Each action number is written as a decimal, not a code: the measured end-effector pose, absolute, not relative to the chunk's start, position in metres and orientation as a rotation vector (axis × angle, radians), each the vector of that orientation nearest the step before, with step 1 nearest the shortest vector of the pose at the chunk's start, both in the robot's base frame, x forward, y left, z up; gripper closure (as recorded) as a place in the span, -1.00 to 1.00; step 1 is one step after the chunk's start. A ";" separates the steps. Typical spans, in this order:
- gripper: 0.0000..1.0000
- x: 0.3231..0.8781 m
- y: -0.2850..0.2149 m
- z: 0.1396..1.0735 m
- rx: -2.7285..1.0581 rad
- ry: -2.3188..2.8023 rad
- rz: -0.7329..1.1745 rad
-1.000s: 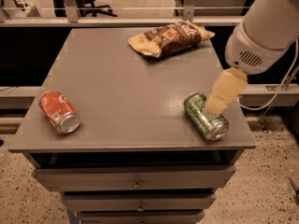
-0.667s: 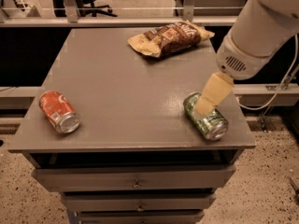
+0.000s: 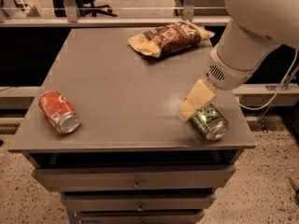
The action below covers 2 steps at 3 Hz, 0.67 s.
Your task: Place green can upright
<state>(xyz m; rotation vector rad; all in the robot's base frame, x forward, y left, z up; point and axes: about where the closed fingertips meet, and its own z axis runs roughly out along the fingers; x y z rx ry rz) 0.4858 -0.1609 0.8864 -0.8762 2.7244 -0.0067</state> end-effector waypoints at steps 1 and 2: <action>-1.00 0.487 -0.148 0.870 -0.775 2.762 0.025; -1.00 0.489 -0.141 0.856 -0.719 2.778 0.031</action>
Offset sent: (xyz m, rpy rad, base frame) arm 0.0076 0.0286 -0.0520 0.0501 0.0263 -0.1645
